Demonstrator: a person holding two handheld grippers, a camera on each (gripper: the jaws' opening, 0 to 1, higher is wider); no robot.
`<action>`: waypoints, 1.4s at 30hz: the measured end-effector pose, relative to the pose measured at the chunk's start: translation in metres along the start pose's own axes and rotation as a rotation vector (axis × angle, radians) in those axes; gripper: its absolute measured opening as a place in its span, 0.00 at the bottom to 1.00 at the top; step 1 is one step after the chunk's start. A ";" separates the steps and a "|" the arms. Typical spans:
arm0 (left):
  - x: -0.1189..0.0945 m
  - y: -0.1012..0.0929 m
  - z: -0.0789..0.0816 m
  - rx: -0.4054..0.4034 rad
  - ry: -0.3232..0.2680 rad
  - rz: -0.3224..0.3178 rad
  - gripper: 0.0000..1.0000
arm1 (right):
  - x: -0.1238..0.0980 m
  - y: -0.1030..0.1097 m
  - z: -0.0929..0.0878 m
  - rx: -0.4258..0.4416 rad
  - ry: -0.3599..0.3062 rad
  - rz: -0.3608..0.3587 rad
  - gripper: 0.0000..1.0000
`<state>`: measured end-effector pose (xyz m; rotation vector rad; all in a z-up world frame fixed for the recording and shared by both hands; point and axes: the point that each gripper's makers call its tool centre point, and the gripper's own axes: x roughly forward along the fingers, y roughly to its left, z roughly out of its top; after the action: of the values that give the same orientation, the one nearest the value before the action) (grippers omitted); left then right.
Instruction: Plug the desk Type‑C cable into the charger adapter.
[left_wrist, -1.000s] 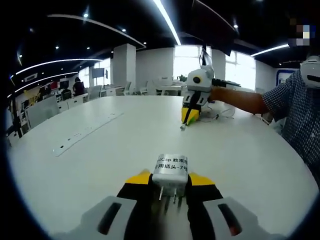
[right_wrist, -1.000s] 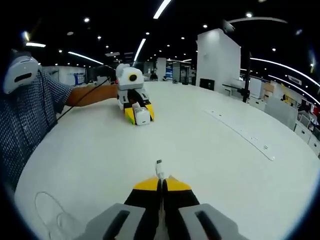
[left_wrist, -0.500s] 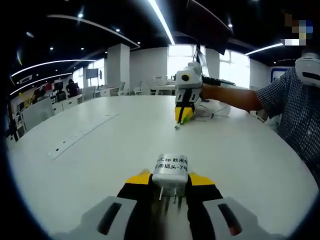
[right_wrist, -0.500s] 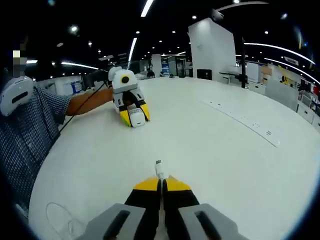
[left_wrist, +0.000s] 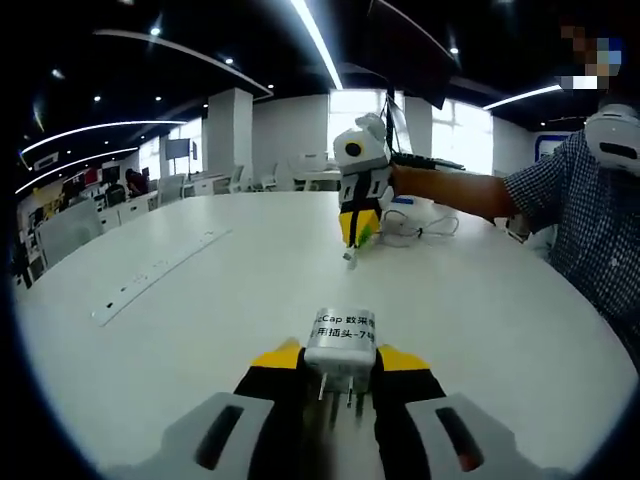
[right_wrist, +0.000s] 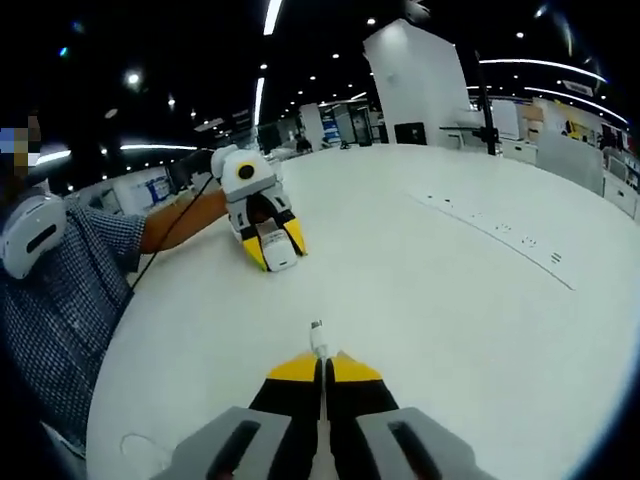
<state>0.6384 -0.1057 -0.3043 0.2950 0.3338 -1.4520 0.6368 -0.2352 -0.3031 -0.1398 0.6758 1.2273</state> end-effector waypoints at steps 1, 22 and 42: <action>0.000 0.000 0.000 0.001 -0.001 -0.001 0.26 | 0.002 0.001 0.001 0.012 0.004 0.009 0.04; 0.011 0.003 0.006 0.065 0.000 -0.021 0.26 | 0.038 0.019 0.021 0.033 0.047 0.104 0.04; 0.017 0.004 0.009 0.077 -0.027 -0.040 0.26 | 0.064 0.021 0.032 0.051 0.059 0.153 0.04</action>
<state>0.6439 -0.1247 -0.3031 0.3323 0.2631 -1.5092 0.6417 -0.1608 -0.3069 -0.0836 0.7800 1.3557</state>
